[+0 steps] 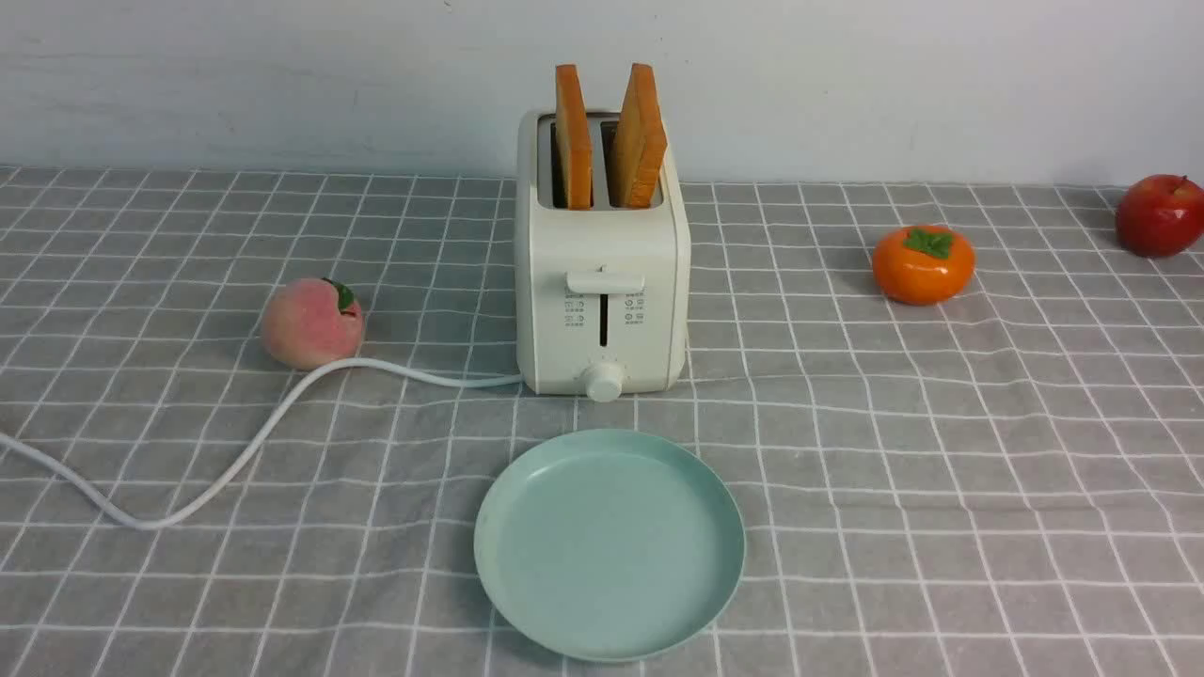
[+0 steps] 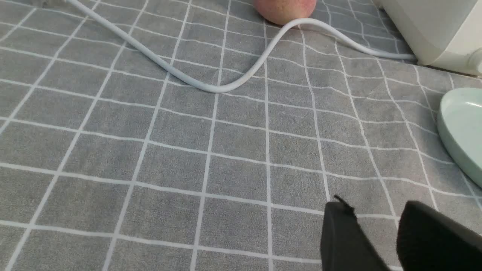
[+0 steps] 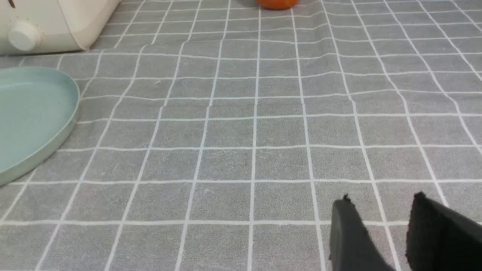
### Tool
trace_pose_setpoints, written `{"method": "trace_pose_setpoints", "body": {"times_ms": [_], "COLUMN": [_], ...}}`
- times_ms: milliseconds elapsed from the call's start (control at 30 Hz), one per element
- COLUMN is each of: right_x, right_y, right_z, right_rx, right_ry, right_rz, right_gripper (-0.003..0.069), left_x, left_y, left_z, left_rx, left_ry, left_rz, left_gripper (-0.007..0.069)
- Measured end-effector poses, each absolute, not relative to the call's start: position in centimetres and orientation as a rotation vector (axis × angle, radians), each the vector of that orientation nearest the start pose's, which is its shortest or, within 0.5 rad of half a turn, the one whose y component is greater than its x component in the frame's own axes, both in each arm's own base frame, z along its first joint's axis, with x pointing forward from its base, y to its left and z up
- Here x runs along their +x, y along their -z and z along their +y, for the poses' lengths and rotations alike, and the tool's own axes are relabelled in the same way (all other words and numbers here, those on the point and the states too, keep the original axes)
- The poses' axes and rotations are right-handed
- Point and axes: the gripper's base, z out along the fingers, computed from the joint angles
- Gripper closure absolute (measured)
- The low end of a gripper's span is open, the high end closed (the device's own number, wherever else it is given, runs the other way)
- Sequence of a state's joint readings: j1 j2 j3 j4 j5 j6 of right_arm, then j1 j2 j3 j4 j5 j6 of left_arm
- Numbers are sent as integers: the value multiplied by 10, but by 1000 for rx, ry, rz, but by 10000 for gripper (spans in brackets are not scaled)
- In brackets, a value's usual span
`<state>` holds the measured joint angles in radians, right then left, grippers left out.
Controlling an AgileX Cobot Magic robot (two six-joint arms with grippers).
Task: Take toasted bread from bread machine on grey coffee table place on plate.
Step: 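Reach for a toast slice standing in the toaster with the left gripper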
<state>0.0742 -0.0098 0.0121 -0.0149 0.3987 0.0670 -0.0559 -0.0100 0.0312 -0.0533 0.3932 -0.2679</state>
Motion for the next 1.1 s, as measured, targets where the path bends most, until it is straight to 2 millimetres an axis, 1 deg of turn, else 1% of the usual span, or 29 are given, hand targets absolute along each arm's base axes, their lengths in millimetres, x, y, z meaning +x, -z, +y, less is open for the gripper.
{"method": "trace_pose_setpoints", "body": {"times_ms": [900, 1033, 1100], "right_x": [52, 52, 52], "right_y": [-174, -174, -174], "right_z": [3, 3, 3], "right_rx": [-16, -16, -13], "right_ry": [-82, -82, -85], "right_rz": [1885, 1885, 1881], "right_gripper": [419, 419, 419], "left_x": [52, 54, 56], "left_y": [-169, -176, -183], "left_z": [-4, -4, -5], "left_rx": [-217, -200, -282], "left_ry": [255, 249, 353], "left_rz": [1882, 1803, 1714], "left_gripper": [389, 387, 388]}}
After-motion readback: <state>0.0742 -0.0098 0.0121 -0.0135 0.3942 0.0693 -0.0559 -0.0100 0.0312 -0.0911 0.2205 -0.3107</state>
